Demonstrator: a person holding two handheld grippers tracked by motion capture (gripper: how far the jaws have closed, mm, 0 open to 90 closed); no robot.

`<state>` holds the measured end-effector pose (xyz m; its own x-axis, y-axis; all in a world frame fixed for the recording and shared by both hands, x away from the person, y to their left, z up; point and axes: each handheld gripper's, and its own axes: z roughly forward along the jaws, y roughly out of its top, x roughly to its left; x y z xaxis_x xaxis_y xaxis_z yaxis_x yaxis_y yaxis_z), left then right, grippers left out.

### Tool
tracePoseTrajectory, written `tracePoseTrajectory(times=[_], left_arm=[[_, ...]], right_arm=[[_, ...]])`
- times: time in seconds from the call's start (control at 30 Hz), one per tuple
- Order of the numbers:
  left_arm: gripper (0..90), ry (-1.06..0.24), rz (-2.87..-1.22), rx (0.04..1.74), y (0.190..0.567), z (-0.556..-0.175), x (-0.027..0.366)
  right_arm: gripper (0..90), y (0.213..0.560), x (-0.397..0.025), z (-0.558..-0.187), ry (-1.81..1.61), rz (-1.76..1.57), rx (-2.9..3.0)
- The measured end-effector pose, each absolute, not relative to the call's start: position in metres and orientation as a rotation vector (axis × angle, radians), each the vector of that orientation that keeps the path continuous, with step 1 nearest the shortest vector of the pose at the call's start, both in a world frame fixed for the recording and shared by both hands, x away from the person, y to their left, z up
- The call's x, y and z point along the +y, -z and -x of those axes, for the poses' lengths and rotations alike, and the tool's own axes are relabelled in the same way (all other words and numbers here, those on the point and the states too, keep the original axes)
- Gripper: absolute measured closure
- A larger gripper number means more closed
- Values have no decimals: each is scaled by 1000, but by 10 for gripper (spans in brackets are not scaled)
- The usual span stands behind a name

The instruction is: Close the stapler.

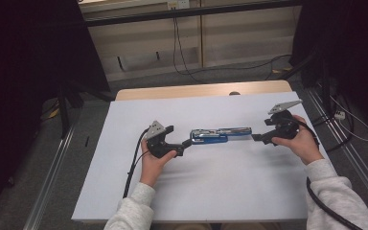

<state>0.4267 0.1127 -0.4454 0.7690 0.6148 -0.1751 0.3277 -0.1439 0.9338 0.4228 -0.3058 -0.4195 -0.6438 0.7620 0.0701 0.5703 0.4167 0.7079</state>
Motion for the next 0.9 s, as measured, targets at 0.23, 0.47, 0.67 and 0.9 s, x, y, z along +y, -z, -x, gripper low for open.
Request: tracePoseTrajectory(times=[0.23,0.47,0.67,0.9], left_arm=[[190,-330,-1764,782,449,-432,111],[502,-352,-1833,852,454,-440,107],[706,-325,-1874,859,459,-445,100],[837,-305,-1935,895,462,-450,93]], right_arm=[[109,421,-311,-421,-1046,-1188,2395],[111,422,-312,-421,-1048,-1188,2394],[111,423,-314,-420,-1040,-1194,2390],[112,427,-315,-421,-1025,-1201,2397]])
